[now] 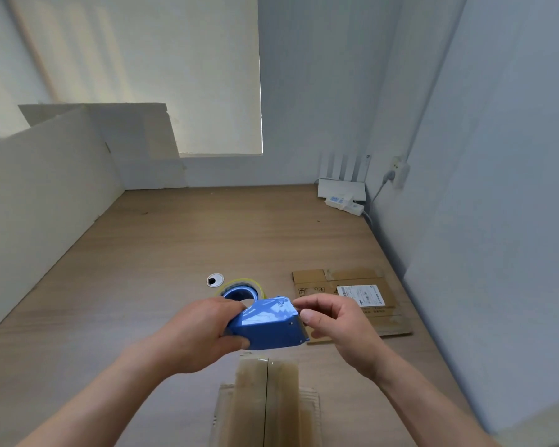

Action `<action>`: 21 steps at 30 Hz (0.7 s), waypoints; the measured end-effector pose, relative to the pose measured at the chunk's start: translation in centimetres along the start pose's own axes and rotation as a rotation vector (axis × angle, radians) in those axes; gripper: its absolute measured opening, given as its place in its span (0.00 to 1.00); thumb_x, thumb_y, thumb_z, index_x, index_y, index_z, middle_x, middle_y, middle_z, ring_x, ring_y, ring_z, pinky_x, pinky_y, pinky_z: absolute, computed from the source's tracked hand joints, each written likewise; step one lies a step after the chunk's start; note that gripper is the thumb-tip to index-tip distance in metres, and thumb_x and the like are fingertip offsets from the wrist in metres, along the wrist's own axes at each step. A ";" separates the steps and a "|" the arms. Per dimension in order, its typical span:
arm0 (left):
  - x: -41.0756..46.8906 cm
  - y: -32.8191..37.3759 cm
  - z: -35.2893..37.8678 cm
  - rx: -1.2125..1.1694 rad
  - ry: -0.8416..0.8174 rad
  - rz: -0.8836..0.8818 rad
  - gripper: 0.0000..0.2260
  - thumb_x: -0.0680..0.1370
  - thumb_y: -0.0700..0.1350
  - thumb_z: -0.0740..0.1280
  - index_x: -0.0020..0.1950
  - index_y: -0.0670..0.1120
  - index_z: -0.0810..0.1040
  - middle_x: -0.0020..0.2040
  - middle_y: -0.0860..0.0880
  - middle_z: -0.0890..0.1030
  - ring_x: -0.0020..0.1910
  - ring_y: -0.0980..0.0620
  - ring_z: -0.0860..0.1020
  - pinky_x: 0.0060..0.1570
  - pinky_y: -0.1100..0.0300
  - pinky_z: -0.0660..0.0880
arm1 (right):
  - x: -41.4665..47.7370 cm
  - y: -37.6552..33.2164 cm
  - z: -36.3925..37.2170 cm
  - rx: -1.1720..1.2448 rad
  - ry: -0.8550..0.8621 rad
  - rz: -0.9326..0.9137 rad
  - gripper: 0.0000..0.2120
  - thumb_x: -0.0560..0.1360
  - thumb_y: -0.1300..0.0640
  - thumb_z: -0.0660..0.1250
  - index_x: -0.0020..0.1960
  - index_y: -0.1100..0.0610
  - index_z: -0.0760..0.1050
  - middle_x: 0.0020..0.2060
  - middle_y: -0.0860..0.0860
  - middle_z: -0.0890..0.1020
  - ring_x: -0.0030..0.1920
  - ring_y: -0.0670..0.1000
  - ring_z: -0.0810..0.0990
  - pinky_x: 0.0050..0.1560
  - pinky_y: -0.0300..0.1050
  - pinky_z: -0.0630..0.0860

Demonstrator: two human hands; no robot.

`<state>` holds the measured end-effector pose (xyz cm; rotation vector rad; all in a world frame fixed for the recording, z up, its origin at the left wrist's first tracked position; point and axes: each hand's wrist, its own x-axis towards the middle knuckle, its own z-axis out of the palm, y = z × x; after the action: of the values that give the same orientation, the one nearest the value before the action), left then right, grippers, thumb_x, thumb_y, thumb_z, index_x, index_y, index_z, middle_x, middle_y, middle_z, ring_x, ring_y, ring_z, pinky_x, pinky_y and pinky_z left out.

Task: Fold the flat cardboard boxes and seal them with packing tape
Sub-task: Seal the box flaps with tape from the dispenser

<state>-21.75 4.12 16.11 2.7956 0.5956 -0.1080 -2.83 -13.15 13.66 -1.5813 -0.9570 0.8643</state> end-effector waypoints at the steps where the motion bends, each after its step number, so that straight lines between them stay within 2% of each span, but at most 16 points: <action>1: 0.0 0.0 0.0 -0.002 -0.002 -0.001 0.15 0.77 0.55 0.68 0.39 0.57 0.63 0.38 0.59 0.70 0.38 0.61 0.69 0.34 0.66 0.62 | 0.1 0.0 0.0 -0.009 0.006 0.003 0.13 0.74 0.50 0.67 0.56 0.50 0.83 0.50 0.48 0.86 0.52 0.52 0.82 0.49 0.50 0.80; 3: 0.1 -0.2 0.1 -0.006 -0.005 -0.003 0.15 0.77 0.55 0.68 0.38 0.57 0.63 0.38 0.59 0.71 0.38 0.61 0.69 0.34 0.66 0.62 | 0.1 0.1 0.0 -0.040 0.012 0.008 0.09 0.79 0.55 0.66 0.55 0.49 0.84 0.49 0.47 0.86 0.52 0.51 0.82 0.50 0.51 0.80; 7: 0.2 -0.5 0.4 -0.010 -0.008 0.000 0.14 0.77 0.56 0.68 0.39 0.57 0.64 0.38 0.58 0.71 0.38 0.60 0.69 0.34 0.65 0.62 | 0.1 0.2 0.0 -0.047 0.020 0.043 0.12 0.82 0.61 0.62 0.56 0.52 0.84 0.50 0.48 0.86 0.52 0.49 0.84 0.54 0.57 0.79; 10: 0.1 -0.7 0.5 -0.014 -0.003 -0.004 0.13 0.77 0.56 0.68 0.40 0.56 0.66 0.39 0.58 0.72 0.38 0.59 0.70 0.35 0.64 0.63 | 0.1 0.1 0.0 -0.006 0.005 0.052 0.13 0.82 0.58 0.60 0.57 0.54 0.83 0.51 0.48 0.86 0.53 0.50 0.84 0.56 0.61 0.77; 13: 0.1 -1.0 0.6 -0.025 -0.003 -0.013 0.13 0.76 0.56 0.69 0.39 0.56 0.65 0.39 0.57 0.72 0.38 0.58 0.70 0.36 0.62 0.65 | 0.0 -0.1 0.1 0.007 -0.037 0.053 0.18 0.75 0.52 0.58 0.57 0.52 0.83 0.52 0.47 0.86 0.54 0.49 0.84 0.57 0.60 0.77; 18: 0.0 -1.1 0.8 -0.071 0.015 -0.026 0.13 0.76 0.54 0.70 0.39 0.57 0.66 0.39 0.57 0.73 0.38 0.57 0.71 0.36 0.61 0.65 | 0.2 0.4 0.4 0.025 -0.036 0.021 0.18 0.74 0.52 0.59 0.59 0.49 0.82 0.54 0.45 0.85 0.56 0.48 0.82 0.57 0.58 0.78; 21: -0.1 -1.0 0.8 -0.091 0.029 -0.020 0.13 0.76 0.54 0.70 0.40 0.56 0.67 0.39 0.56 0.74 0.38 0.56 0.71 0.38 0.60 0.66 | 0.3 0.8 0.6 0.039 -0.005 -0.012 0.19 0.72 0.54 0.62 0.62 0.51 0.81 0.54 0.47 0.85 0.57 0.50 0.82 0.56 0.56 0.80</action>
<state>-22.28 4.72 15.09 2.7082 0.6190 -0.0435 -3.10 -12.80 12.74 -1.5393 -0.9469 0.8743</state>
